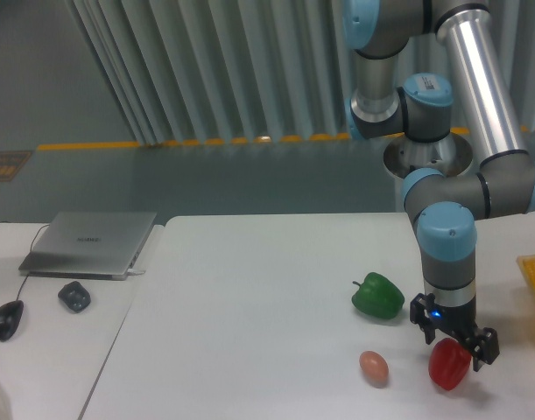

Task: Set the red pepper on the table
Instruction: 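Lower the red pepper onto the table beside the brown egg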

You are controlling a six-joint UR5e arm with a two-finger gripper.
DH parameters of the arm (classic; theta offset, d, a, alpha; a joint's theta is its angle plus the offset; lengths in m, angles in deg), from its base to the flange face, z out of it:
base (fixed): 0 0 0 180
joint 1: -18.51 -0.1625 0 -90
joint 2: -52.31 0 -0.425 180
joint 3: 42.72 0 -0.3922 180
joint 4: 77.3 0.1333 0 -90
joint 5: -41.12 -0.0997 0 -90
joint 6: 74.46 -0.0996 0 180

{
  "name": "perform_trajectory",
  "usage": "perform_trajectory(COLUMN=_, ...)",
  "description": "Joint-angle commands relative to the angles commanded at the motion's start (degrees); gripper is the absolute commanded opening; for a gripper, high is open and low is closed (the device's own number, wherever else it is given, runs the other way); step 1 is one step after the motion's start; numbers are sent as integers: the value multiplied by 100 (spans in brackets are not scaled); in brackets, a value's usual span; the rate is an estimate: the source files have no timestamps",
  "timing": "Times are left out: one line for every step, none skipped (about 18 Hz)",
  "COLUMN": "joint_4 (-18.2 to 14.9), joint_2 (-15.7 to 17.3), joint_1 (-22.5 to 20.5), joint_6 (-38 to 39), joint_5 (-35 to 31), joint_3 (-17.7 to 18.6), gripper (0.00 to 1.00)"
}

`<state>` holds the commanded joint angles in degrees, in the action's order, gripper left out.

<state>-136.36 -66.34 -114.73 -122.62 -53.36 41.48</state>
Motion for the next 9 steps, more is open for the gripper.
perform_trajectory(joint_4=-26, joint_2=17, joint_1=-9, joint_6=-61, joint_5=-61, joint_3=-97, gripper=100)
perform_trajectory(joint_4=-35, joint_2=52, joint_1=-35, joint_6=-201, joint_5=-71, joint_3=-106, gripper=100)
perform_trajectory(joint_4=-35, joint_2=114, joint_1=-70, joint_6=-350, joint_5=-53, joint_3=-63, gripper=100)
perform_trajectory(joint_4=-35, joint_2=167, joint_1=-105, joint_6=-474, joint_5=-27, joint_3=-54, gripper=100)
perform_trajectory(joint_4=-44, joint_2=211, joint_1=-123, joint_6=-562, joint_5=-27, joint_3=-45, gripper=100)
perform_trajectory(joint_4=-53, joint_2=246, joint_1=-149, joint_6=-693, joint_5=-27, joint_3=-45, gripper=100)
perform_trajectory(joint_4=-61, joint_2=307, joint_1=-210, joint_6=-999, joint_5=-27, joint_3=-36, gripper=100)
perform_trajectory(joint_4=-62, joint_2=325, joint_1=-220, joint_6=-1168, joint_5=-44, joint_3=-36, gripper=100)
perform_trajectory(joint_4=-62, joint_2=351, joint_1=-237, joint_6=-1274, joint_5=-44, joint_3=-36, gripper=100)
